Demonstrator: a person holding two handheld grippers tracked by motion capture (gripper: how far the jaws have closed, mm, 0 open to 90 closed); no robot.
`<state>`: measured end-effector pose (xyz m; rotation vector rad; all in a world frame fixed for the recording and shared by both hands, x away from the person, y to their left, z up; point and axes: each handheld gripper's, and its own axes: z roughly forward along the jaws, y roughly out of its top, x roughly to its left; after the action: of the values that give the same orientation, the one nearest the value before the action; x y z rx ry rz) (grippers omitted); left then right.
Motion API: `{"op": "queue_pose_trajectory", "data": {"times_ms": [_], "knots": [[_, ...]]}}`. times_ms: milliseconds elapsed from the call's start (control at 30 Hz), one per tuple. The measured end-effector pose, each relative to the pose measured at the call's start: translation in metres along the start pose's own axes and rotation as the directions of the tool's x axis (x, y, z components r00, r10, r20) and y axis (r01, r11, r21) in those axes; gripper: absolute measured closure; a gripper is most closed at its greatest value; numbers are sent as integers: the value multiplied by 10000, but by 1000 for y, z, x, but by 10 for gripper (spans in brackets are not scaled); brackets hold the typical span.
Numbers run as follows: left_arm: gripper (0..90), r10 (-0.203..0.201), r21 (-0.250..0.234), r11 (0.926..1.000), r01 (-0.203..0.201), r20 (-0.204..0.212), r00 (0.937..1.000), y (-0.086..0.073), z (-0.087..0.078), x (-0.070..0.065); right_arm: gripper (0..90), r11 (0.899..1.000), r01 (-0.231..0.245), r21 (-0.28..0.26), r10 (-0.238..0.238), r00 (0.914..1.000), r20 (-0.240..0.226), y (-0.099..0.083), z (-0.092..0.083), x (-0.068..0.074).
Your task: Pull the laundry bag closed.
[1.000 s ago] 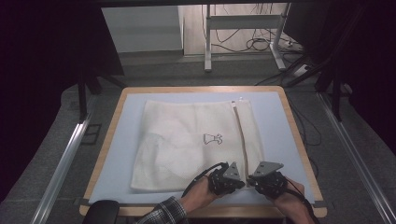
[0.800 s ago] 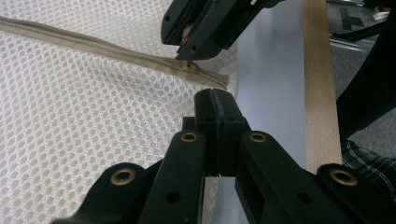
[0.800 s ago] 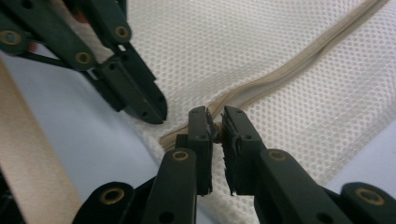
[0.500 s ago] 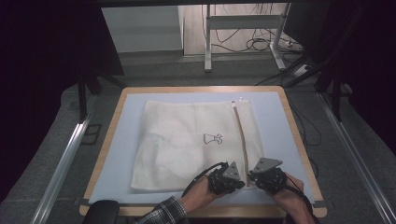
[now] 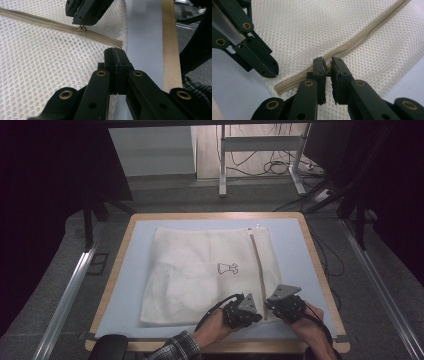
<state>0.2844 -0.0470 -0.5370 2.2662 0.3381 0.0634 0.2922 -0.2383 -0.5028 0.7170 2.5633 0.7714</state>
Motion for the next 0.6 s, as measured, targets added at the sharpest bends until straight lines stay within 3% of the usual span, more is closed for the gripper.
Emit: {"op": "queue_pose_trajectory", "data": {"times_ms": [600], "knots": [[900, 10, -6, 10000, -10, 13, 10000, 0, 0, 0, 817, 9999, 100, -59, -99, 9998, 173, 3, 6, -7]]}}
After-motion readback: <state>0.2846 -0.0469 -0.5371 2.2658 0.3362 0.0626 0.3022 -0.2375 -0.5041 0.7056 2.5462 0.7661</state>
